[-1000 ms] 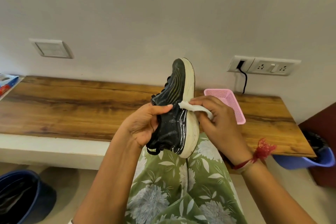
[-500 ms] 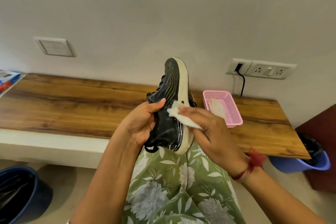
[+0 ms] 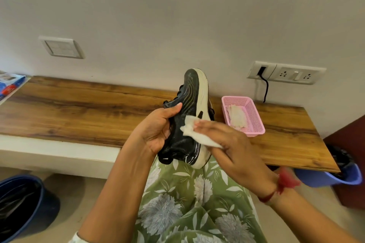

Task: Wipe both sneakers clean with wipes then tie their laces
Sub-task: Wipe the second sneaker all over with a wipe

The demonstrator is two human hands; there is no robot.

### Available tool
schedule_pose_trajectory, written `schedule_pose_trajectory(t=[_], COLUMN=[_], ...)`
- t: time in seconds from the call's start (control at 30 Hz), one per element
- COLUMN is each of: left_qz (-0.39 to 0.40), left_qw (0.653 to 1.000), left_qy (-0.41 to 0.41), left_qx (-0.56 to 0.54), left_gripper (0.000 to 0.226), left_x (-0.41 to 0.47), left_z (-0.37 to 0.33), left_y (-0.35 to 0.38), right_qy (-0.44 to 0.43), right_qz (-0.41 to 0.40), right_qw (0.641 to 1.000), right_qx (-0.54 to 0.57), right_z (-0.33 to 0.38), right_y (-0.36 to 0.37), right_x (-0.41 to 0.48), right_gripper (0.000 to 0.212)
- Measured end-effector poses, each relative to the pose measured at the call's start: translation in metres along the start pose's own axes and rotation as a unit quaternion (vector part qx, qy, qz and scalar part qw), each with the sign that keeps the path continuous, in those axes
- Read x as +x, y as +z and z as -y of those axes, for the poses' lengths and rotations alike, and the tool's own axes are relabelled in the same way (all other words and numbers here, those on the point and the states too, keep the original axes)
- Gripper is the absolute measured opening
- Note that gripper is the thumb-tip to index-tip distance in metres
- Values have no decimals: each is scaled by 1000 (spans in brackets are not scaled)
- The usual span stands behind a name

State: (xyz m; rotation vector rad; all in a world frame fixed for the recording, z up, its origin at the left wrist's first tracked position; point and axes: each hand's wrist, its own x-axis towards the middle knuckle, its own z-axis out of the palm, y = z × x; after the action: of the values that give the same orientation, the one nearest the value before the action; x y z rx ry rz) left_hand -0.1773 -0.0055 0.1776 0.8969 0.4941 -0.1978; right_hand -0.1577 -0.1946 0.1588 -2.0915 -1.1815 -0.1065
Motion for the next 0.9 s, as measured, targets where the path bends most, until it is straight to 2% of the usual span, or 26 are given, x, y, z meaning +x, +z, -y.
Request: schedule_pose_trajectory(t=[0.07, 0.1, 0.17, 0.23, 0.33, 0.4, 0.47, 0.53, 0.6, 0.67, 0.7, 0.8, 0.9], left_qz=[-17, -22, -20, -9, 8, 5, -8, -21, -32, -30, -26, -24, -27], left_qw=[1000, 1000, 1000, 1000, 1000, 1000, 1000, 999, 999, 999, 999, 999, 998], left_qy=[3, 3, 1, -5, -19, -13, -6, -3, -5, -8, -10, -24, -32], left_qx=[-5, -9, -5, 2, -14, -15, -19, -25, -21, -17, -16, -31, -54], left_gripper=[19, 18, 17, 17, 20, 20, 22, 23, 20, 20, 21, 24, 27], left_x=[1, 2, 3, 2, 2, 5, 7, 10, 12, 13, 13, 13, 14], left_z=[2, 3, 3, 3, 0, 0, 2, 3, 4, 5, 5, 6, 3], left_y=[-1, -2, 0, 3, 6, 5, 5, 3, 2, 3, 3, 4, 1], right_qy=[-5, 24, 112, 144, 94, 37, -28, -68, 4, 105, 118, 64, -47], right_qz=[22, 17, -51, -101, -34, -13, 13, 38, -10, -104, -122, -44, 24], right_qw=[999, 996, 975, 968, 987, 998, 999, 996, 998, 973, 968, 991, 996], right_qx=[39, 82, 183, 181, 124, 51, -14, -33, 56, 178, 184, 107, -75], right_z=[1, 0, -11, -21, -13, -4, 3, 3, 2, -5, -8, -7, -8], right_y=[-7, -11, -18, -25, -17, -9, -3, -3, -10, -20, -24, -18, -2], right_x=[0, 5, 23, 38, 33, 17, 2, -4, 6, 24, 33, 34, 9], right_gripper=[35, 28, 14, 19, 20, 30, 38, 40, 35, 25, 21, 29, 44])
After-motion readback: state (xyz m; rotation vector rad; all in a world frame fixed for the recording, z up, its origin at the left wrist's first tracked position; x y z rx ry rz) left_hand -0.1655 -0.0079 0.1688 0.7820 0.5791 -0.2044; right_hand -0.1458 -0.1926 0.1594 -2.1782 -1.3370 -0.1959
